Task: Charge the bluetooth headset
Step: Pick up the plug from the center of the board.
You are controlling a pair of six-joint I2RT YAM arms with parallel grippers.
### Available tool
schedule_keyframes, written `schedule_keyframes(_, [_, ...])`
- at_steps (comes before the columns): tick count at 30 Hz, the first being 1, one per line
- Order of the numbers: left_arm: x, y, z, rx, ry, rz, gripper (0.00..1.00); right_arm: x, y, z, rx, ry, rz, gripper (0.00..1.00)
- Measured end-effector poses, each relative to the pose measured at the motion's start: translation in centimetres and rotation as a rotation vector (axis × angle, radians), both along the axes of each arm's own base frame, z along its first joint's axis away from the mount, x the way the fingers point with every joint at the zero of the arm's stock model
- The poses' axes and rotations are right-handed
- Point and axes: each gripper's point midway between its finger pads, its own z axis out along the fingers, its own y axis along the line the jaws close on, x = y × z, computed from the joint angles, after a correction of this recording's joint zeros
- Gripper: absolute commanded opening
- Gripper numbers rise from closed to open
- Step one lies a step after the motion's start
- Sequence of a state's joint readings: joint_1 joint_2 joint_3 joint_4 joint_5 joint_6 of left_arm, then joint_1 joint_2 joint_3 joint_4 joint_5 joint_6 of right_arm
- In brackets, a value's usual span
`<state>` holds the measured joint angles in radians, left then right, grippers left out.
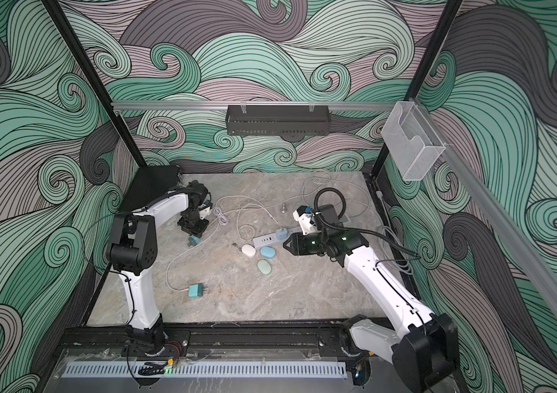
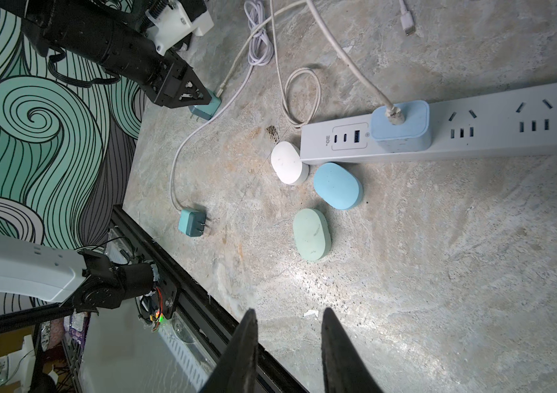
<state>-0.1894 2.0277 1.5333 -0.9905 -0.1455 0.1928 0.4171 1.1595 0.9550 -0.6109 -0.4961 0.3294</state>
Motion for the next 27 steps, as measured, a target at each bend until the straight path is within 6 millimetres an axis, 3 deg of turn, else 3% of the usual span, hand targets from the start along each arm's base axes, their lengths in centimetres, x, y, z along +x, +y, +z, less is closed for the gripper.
schedule_keyframes(4, [0.1,-0.2,0.1,-0.010,-0.003,0.002,0.16,-0.2,0.0,0.2,0.010,0.016,-0.009,0.34])
schedule_keyframes(9, [0.1,-1.0,0.8,-0.060,-0.021,0.035,0.10,-0.4,0.3,1.4,0.052,0.044,-0.037,0.50])
schedule_keyframes(12, [0.3,-1.9,3.2,-0.137,-0.111,0.068,0.07,-0.3,0.8,3.0,0.101,0.062,-0.055,0.58])
schedule_keyframes(20, [-0.5,-5.7,13.8,-0.465,-0.507,0.037,0.03,0.2,3.5,7.2,0.210,0.125,-0.053,0.63])
schedule_keyframes(27, [-1.4,-8.5,15.6,-0.657,-0.626,-0.048,0.02,1.1,6.4,9.1,0.213,0.149,-0.021,0.61])
